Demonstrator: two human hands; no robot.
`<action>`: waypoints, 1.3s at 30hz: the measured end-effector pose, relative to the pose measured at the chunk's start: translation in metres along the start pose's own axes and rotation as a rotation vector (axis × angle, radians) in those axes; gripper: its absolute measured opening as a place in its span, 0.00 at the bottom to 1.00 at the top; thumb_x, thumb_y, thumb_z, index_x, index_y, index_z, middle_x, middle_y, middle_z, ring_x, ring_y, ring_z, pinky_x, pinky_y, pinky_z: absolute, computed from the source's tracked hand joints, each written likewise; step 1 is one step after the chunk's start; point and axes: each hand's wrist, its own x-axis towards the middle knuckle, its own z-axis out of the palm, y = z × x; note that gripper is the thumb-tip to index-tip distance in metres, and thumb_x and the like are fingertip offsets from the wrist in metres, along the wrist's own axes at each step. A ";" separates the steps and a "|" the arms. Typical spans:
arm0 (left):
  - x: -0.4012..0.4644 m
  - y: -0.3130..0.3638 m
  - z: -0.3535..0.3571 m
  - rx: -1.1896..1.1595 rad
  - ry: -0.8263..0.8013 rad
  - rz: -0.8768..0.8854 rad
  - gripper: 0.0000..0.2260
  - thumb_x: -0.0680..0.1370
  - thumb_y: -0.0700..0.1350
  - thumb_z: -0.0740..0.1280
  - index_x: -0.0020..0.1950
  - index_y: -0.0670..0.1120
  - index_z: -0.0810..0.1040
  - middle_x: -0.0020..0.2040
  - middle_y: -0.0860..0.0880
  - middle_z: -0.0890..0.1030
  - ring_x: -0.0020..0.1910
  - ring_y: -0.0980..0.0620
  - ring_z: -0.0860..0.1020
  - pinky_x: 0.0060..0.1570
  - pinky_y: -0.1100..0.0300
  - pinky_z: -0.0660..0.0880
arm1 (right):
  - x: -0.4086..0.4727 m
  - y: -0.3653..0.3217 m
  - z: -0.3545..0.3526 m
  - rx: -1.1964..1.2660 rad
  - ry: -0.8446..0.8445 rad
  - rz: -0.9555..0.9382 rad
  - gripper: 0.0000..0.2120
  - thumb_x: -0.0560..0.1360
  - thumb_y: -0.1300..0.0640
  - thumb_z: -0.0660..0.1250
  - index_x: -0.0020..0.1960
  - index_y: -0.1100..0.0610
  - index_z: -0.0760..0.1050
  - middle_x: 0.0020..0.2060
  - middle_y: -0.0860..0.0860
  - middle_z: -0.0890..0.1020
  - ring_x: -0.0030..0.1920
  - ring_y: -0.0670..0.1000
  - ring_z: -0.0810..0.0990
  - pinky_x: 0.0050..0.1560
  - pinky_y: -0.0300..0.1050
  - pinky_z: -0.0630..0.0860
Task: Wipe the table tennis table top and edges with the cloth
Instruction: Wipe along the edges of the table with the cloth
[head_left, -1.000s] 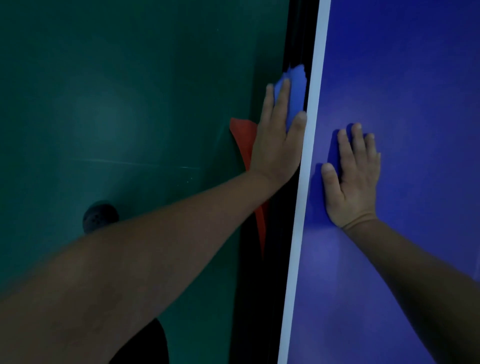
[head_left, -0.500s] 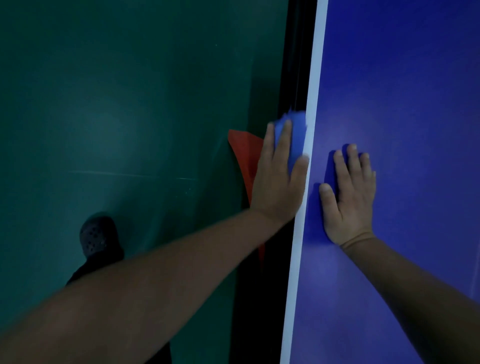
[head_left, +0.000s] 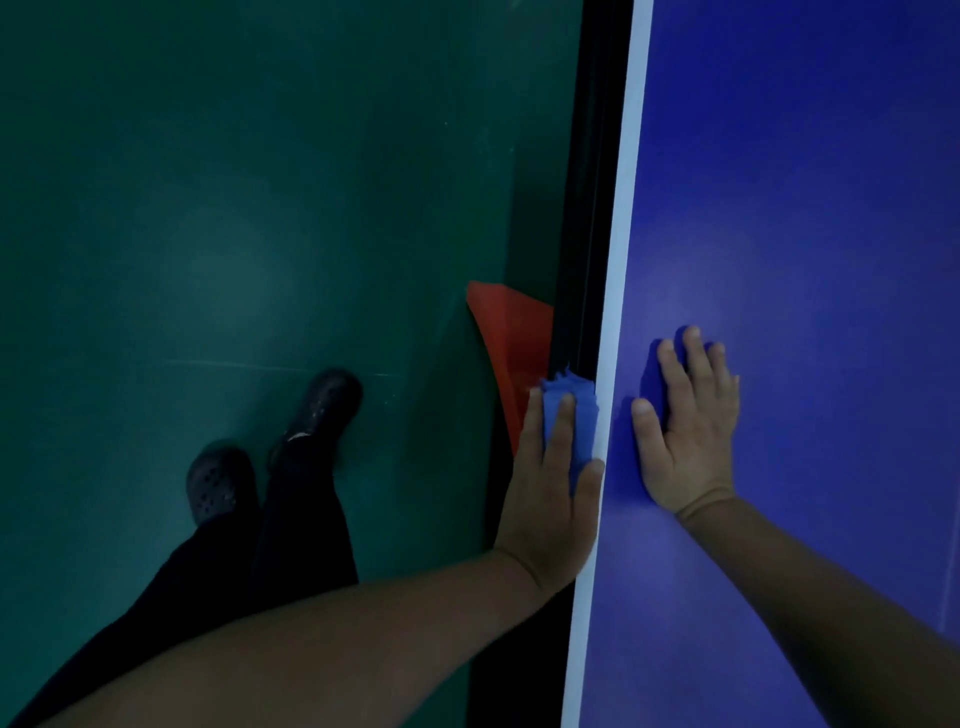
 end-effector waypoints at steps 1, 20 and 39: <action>0.016 0.004 -0.004 0.001 -0.009 0.000 0.29 0.85 0.59 0.51 0.82 0.54 0.44 0.83 0.50 0.43 0.82 0.56 0.44 0.79 0.57 0.50 | 0.000 0.000 -0.001 0.000 -0.009 0.002 0.30 0.81 0.40 0.52 0.80 0.52 0.58 0.81 0.50 0.54 0.81 0.58 0.49 0.78 0.66 0.47; 0.130 0.040 -0.024 -0.117 -0.001 -0.031 0.27 0.84 0.58 0.53 0.80 0.58 0.44 0.83 0.55 0.44 0.80 0.63 0.41 0.76 0.69 0.43 | 0.253 -0.025 -0.034 0.009 0.012 -0.075 0.31 0.82 0.39 0.44 0.82 0.50 0.52 0.82 0.49 0.51 0.81 0.56 0.45 0.79 0.60 0.43; 0.171 0.045 -0.027 -0.172 0.058 -0.060 0.26 0.84 0.59 0.50 0.80 0.60 0.45 0.83 0.58 0.47 0.80 0.61 0.44 0.80 0.55 0.47 | 0.253 -0.021 -0.030 0.019 0.050 -0.074 0.31 0.83 0.38 0.46 0.82 0.51 0.54 0.82 0.49 0.53 0.81 0.56 0.47 0.79 0.62 0.46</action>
